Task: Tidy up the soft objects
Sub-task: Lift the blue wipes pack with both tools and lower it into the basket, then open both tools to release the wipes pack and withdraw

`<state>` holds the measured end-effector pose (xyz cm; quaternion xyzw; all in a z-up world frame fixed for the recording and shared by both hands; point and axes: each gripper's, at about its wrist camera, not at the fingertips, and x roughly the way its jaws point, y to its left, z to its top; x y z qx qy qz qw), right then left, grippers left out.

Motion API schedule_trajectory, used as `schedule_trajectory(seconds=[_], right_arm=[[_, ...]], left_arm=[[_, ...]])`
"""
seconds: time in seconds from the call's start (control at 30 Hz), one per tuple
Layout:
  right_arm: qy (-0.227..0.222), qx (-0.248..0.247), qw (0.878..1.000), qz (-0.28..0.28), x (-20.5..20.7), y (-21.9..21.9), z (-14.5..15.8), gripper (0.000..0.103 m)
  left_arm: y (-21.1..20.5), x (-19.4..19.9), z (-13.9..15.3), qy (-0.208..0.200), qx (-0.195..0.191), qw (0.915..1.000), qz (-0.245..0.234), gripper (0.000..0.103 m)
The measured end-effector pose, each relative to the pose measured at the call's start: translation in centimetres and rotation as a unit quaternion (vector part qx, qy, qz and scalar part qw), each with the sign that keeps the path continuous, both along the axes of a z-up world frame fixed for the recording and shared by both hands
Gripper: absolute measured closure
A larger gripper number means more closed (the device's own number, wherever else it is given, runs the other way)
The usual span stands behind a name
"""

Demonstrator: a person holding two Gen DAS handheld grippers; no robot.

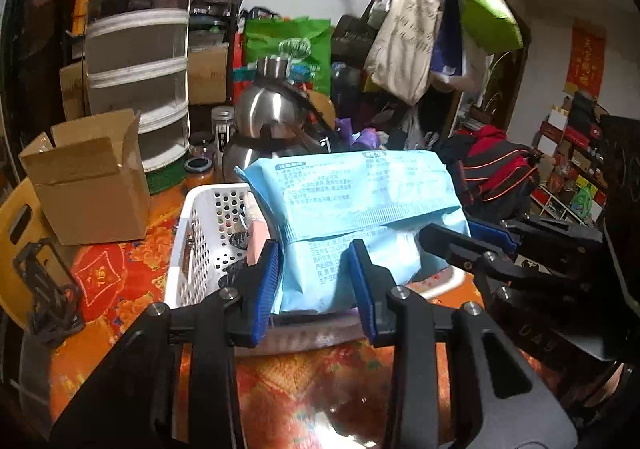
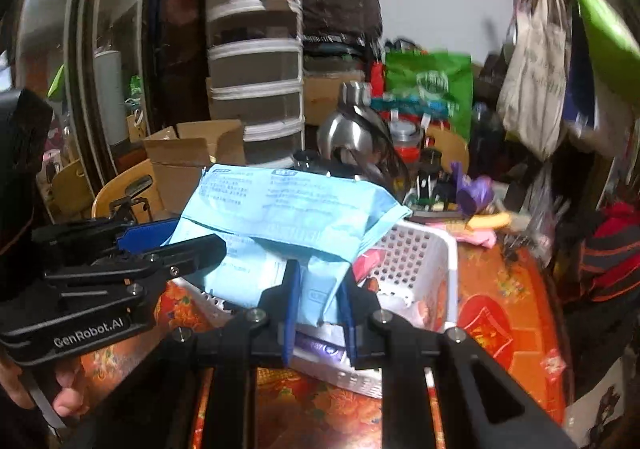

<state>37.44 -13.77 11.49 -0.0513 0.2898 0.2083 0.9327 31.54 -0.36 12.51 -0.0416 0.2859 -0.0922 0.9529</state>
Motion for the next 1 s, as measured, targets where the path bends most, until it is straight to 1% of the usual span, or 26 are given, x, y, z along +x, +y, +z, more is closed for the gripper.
schedule_trajectory(seconds=[0.1, 0.2, 0.33, 0.4, 0.5, 0.53, 0.57, 0.6, 0.63, 0.67, 0.73, 0.77, 0.8, 0.83, 0.87, 0.9, 0.93, 1.0], right_arm=[[0.022, 0.013, 1.000, -0.005, 2.2, -0.6, -1.3, 0.086], [0.028, -0.001, 1.000, -0.008, 3.4, -0.4, -2.9, 0.086], [0.046, -0.002, 0.999, -0.012, 4.8, -0.4, -4.3, 0.085], [0.057, 0.000, 0.998, -0.013, 5.4, -0.4, -5.0, 0.083], [0.062, -0.009, 0.998, -0.030, 5.7, -1.1, -5.6, 0.074], [0.062, -0.009, 0.998, -0.032, 5.5, -1.3, -5.6, 0.069], [0.058, -0.018, 0.997, -0.039, 5.2, -1.7, -5.5, 0.052], [0.049, -0.027, 0.997, -0.048, 4.9, -1.9, -5.4, 0.038], [0.035, -0.035, 0.997, -0.057, 4.2, -2.4, -5.0, 0.035], [0.029, -0.031, 0.997, -0.061, 3.5, -2.7, -4.7, 0.032], [0.022, -0.014, 0.997, -0.066, 2.1, -3.6, -4.0, 0.024], [0.017, -0.007, 0.997, -0.069, 1.0, -4.0, -3.7, 0.016], [0.013, -0.004, 0.997, -0.070, 0.1, -4.3, -3.5, 0.014], [0.006, 0.006, 0.998, -0.064, -1.1, -4.7, -3.3, 0.014], [-0.001, 0.017, 0.998, -0.053, -2.7, -5.1, -3.1, 0.013], [-0.005, 0.020, 0.999, -0.047, -3.8, -5.3, -2.9, 0.010], [-0.012, 0.014, 0.999, -0.047, -5.2, -5.4, -2.8, 0.008], [-0.027, -0.013, 0.998, -0.058, -8.2, -5.3, -2.5, 0.008]], left_arm=[[0.1, 3.4, -1.4, 0.026, -0.007, 0.9996, 0.001, 0.070], [0.0, 5.5, -3.2, 0.043, -0.010, 0.9990, 0.004, 0.070], [-0.1, 7.9, -4.9, 0.063, -0.013, 0.9979, 0.012, 0.070], [0.1, 8.7, -5.5, 0.070, -0.020, 0.9972, 0.015, 0.070], [1.0, 9.5, -6.3, 0.071, -0.029, 0.9964, 0.037, 0.070], [1.3, 9.7, -6.4, 0.075, -0.030, 0.9958, 0.043, 0.068], [1.6, 9.5, -6.4, 0.075, -0.030, 0.9958, 0.043, 0.060], [1.8, 9.1, -6.2, 0.070, -0.028, 0.9963, 0.041, 0.053], [1.9, 8.7, -6.0, 0.064, -0.022, 0.9968, 0.042, 0.040], [2.1, 8.1, -5.7, 0.059, -0.015, 0.9970, 0.048, 0.033], [2.3, 6.9, -5.3, 0.050, -0.014, 0.9977, 0.044, 0.027], [2.4, 6.1, -5.2, 0.044, -0.012, 0.9981, 0.041, 0.023], [2.3, 5.3, -5.1, 0.042, -0.010, 0.9983, 0.040, 0.021], [2.3, 4.3, -5.1, 0.040, -0.005, 0.9985, 0.037, 0.015], [2.1, 3.2, -5.1, 0.037, -0.002, 0.9987, 0.035, 0.007], [2.0, 2.1, -5.0, 0.032, 0.002, 0.9990, 0.032, 0.003], [1.9, 0.7, -4.9, 0.024, 0.008, 0.9992, 0.031, 0.000], [1.7, -2.5, -4.5, 0.001, 0.021, 0.9992, 0.035, 0.000]])
